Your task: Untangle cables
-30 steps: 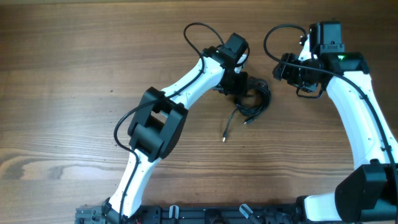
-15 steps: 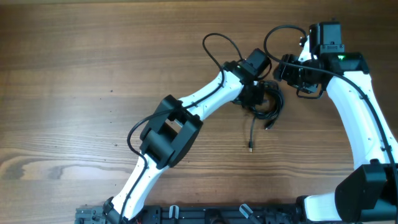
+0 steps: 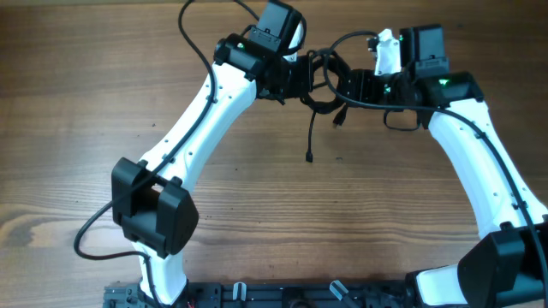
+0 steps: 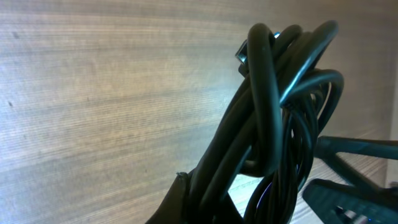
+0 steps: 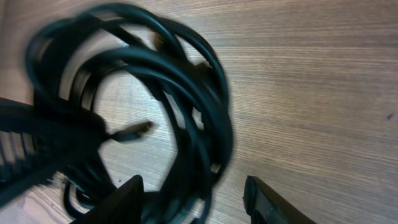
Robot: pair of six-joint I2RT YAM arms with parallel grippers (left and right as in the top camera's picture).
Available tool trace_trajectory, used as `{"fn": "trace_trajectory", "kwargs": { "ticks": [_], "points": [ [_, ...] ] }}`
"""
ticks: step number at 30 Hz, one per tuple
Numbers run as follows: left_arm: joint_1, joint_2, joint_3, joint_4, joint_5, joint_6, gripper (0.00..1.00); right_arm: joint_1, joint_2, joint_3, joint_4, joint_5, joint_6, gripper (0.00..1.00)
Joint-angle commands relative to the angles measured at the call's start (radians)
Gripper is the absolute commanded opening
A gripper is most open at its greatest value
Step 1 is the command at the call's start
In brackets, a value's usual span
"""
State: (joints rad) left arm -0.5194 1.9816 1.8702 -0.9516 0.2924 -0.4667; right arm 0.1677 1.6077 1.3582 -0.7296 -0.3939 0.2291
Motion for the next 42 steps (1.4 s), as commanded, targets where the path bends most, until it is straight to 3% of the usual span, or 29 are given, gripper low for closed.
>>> {"fn": "trace_trajectory", "kwargs": {
  "ticks": [1, 7, 10, 27, 30, 33, 37, 42],
  "points": [
    [-0.006, 0.006, -0.002, -0.011, 0.04, -0.013, 0.04, 0.016, -0.007, 0.008, 0.007, 0.039, -0.016, 0.53],
    [-0.006, 0.008, -0.002, -0.011, 0.04, -0.013, 0.04, 0.016, -0.007, 0.008, 0.018, 0.038, -0.019, 0.52],
    [-0.007, 0.008, -0.002, -0.011, 0.04, -0.013, 0.04, 0.016, -0.006, 0.008, 0.041, 0.039, -0.02, 0.42],
    [-0.007, 0.009, -0.002, -0.037, 0.061, -0.009, 0.04, 0.072, 0.208, 0.008, 0.143, 0.071, -0.017, 0.38],
    [-0.006, 0.009, -0.002, -0.036, 0.063, -0.009, 0.04, 0.072, 0.241, 0.008, 0.143, 0.068, -0.009, 0.27],
    [-0.006, 0.009, -0.002, -0.027, 0.061, -0.01, 0.04, 0.066, 0.238, 0.009, 0.142, 0.04, 0.01, 0.05],
    [-0.006, 0.009, -0.002, -0.029, 0.012, -0.01, 0.04, 0.065, 0.161, 0.009, 0.089, -0.072, -0.049, 0.04],
    [-0.006, 0.009, -0.002, -0.029, 0.002, -0.01, 0.04, 0.048, -0.088, 0.009, -0.017, -0.268, -0.23, 0.04]
  ]
}}
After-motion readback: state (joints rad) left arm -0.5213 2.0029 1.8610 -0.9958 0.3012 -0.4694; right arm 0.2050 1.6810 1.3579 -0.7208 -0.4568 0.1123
